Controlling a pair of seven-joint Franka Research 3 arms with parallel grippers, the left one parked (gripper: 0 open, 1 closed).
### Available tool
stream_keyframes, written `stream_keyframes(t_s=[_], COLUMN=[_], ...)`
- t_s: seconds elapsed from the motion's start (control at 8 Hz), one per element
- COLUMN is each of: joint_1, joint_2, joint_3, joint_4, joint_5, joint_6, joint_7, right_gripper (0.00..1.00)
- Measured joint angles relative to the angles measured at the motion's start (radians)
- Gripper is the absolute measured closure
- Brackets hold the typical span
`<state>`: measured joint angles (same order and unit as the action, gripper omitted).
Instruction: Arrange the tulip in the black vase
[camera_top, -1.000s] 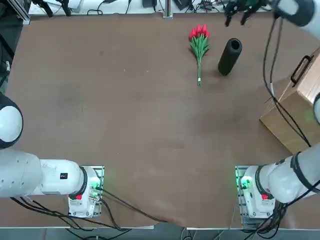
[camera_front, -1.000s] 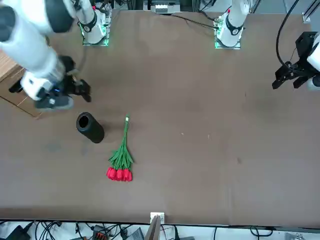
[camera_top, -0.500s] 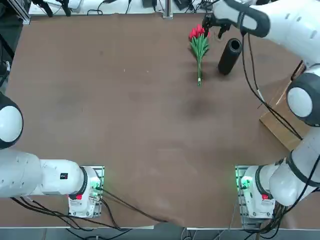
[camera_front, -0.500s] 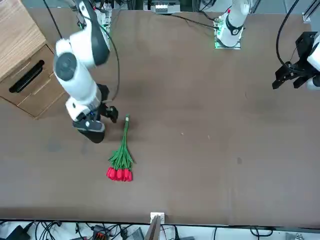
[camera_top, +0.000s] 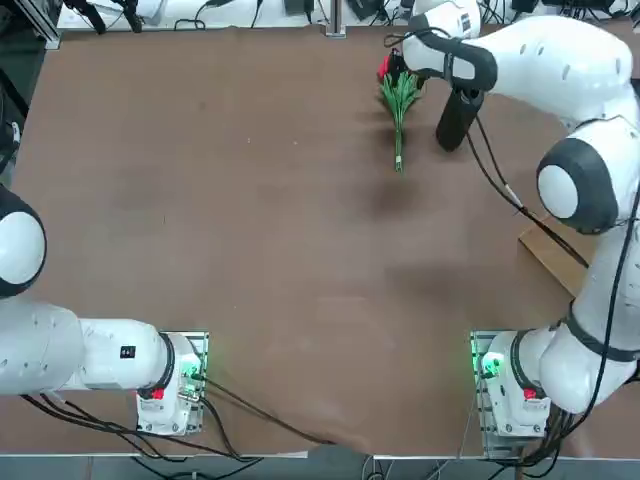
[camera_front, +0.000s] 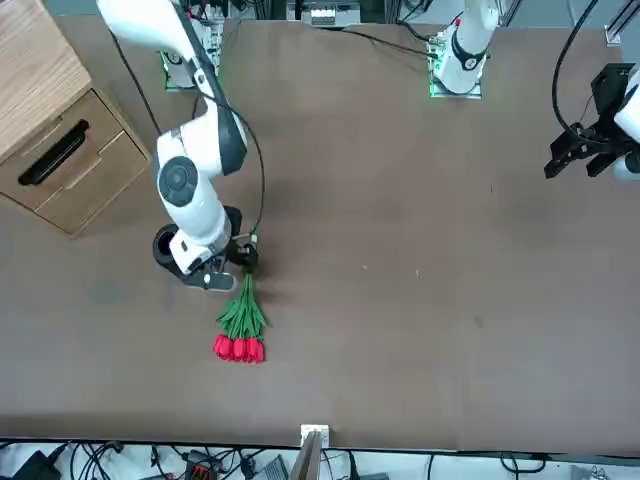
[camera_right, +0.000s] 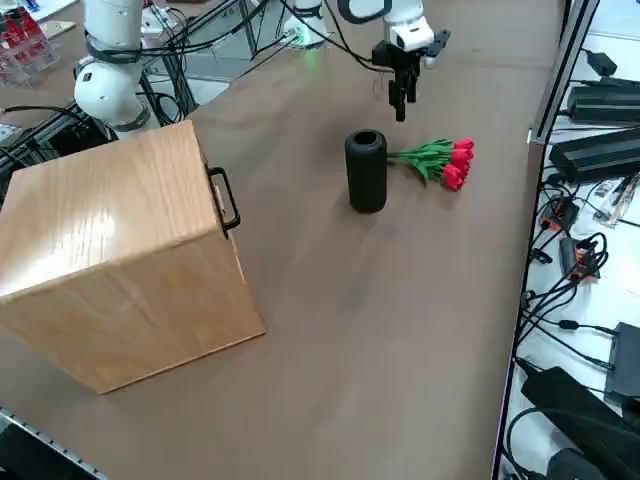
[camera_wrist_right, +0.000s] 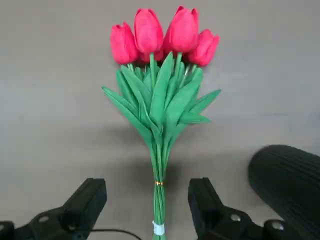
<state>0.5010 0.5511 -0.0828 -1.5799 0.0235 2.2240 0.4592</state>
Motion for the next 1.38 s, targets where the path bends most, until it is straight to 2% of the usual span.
stream_keyframes(t_s=[0.38,0.88,1.38], joint_1=[0.0,0.001,0.001], joint_2=[0.06,0.146,0.175], joint_3=[-0.002,-0.003,-0.004], joint_4=[0.005,0.005,0.005], joint_5=[0.001,0.003,0.003], joint_6=[0.026,0.119,0.148], joint_7=[-0.022,0.02,0.047], right_gripper=[0.0,0.03,0.04])
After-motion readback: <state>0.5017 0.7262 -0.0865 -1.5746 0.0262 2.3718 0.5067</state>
